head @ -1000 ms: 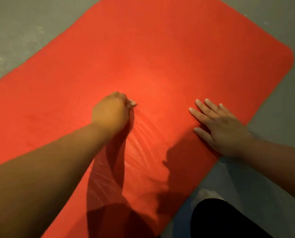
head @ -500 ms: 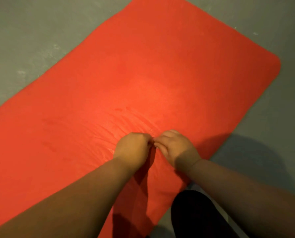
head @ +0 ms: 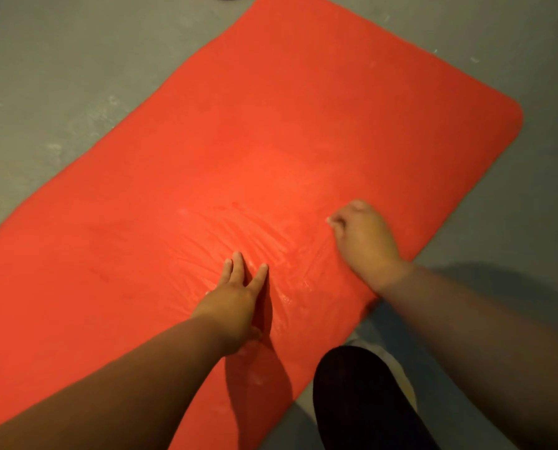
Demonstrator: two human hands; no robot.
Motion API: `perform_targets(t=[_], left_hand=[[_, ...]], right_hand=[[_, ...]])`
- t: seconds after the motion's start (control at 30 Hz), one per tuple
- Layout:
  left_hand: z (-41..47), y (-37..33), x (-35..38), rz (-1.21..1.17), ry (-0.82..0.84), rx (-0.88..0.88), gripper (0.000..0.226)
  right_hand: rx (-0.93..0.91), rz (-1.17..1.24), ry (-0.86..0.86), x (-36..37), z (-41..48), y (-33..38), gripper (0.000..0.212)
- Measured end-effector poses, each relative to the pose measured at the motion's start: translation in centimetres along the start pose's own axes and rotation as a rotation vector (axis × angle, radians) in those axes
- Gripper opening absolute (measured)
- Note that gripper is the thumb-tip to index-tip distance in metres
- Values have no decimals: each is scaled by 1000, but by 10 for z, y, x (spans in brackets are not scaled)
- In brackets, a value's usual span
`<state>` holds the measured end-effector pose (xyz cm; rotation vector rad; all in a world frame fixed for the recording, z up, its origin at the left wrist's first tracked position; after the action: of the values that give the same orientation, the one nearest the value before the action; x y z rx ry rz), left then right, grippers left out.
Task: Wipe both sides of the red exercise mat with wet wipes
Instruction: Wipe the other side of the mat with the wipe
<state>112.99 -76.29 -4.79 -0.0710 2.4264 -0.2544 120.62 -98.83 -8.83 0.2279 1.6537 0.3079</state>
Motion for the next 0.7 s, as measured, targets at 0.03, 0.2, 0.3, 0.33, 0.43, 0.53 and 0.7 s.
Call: perform_targets(t=[0.03, 0.2, 0.3, 0.33, 0.43, 0.53, 0.7], left_hand=[[0, -1, 0, 2, 2, -4, 115], [0, -1, 1, 21, -2, 0, 116], [1, -4, 0, 20, -6, 0, 116], [0, -6, -1, 24, 4, -7, 115], [0, -13, -3, 39, 30, -27, 113], [0, -14, -2, 40, 42, -42, 111], [0, -14, -1, 30, 40, -35, 112]], right_hand=[[-159, -42, 108, 8, -18, 19, 14], [-575, -17, 301, 13, -65, 38, 18], [-180, 14, 111, -12, -10, -13, 17], [0, 30, 16, -23, 7, -32, 14], [191, -46, -68, -36, 15, -49, 14], [-144, -134, 147, -15, -39, -1, 19], [-479, -34, 318, -5, -74, 17, 20]])
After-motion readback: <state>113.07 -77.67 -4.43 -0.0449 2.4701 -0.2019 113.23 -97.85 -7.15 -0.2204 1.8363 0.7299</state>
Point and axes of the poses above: each hand's wrist, its own z-axis towards the middle knuckle, its own x-axis out of the palm, y = z × x, the point moved 1 cm from there along z, towards the middle knuckle, and after that the axes turned 11 degrees about -z, right-handed, at the moved point
